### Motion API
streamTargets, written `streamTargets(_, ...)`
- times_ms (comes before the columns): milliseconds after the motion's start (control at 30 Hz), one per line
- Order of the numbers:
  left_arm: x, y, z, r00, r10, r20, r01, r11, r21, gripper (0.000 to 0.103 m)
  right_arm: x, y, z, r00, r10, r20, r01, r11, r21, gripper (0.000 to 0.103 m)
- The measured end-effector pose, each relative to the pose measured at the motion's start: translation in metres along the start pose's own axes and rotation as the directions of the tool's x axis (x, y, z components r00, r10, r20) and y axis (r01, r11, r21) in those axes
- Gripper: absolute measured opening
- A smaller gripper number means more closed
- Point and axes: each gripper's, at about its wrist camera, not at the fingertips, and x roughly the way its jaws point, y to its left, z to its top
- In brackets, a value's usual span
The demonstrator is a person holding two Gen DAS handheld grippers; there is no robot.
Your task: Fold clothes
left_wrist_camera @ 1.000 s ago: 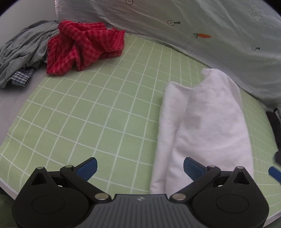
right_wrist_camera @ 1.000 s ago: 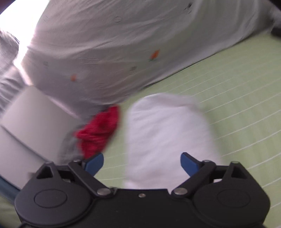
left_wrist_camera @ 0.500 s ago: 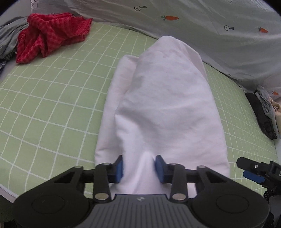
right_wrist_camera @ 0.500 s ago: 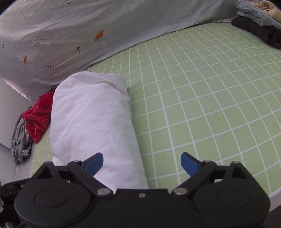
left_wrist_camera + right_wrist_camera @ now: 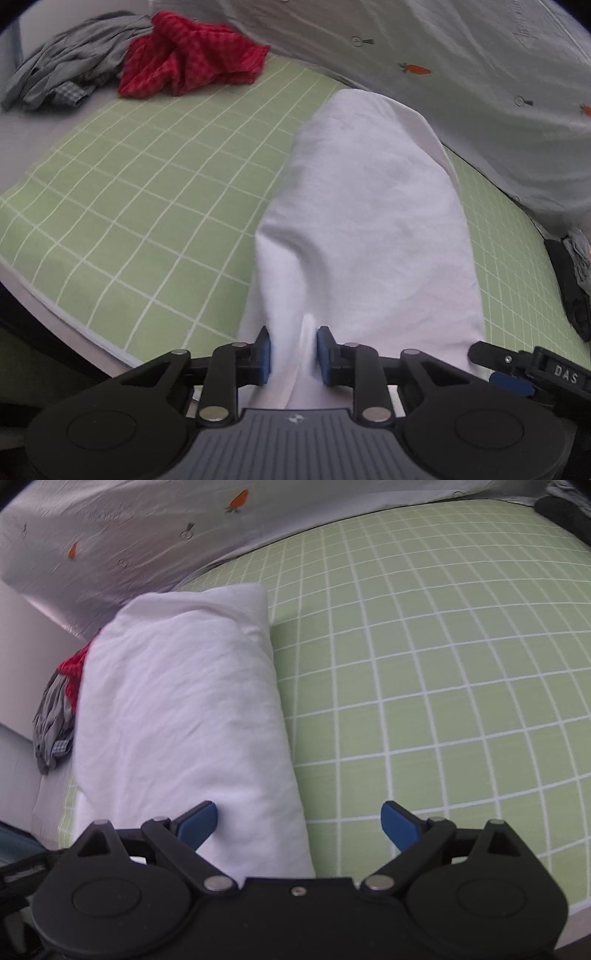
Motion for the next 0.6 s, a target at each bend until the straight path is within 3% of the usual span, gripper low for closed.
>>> streamTargets(67, 0.001, 0.001, 0.006, 1.0, 0.011, -0.014, -0.011, 1.0, 0.005, 0.041, 0.001, 0.007, 0.001, 1.0, -0.003, 0.002, 0.003, 1.0, -0.028, 0.098)
streamTargets(167, 0.002, -0.007, 0.013, 0.998, 0.054, -0.031, -0.051, 0.994, 0.092, 0.056, 0.003, 0.015, 0.004, 1.0, -0.01, 0.012, 0.011, 0.998, -0.057, 0.098)
streamTargets(233, 0.005, -0.009, 0.019, 0.995, 0.089, -0.039, -0.083, 0.986, 0.143, 0.077, 0.004, 0.018, 0.006, 1.0, -0.004, 0.017, 0.005, 0.998, -0.063, 0.101)
streamTargets(400, 0.015, 0.004, 0.038, 0.995, 0.001, -0.096, 0.015, 0.986, 0.164, 0.079, 0.014, 0.031, 0.009, 1.0, 0.012, 0.0, -0.012, 0.996, -0.084, 0.103)
streamTargets(600, 0.041, 0.009, 0.055, 0.986, -0.04, -0.164, 0.074, 0.975, 0.209, 0.084, 0.04, 0.045, 0.017, 0.999, 0.05, -0.022, -0.052, 0.993, -0.102, 0.103)
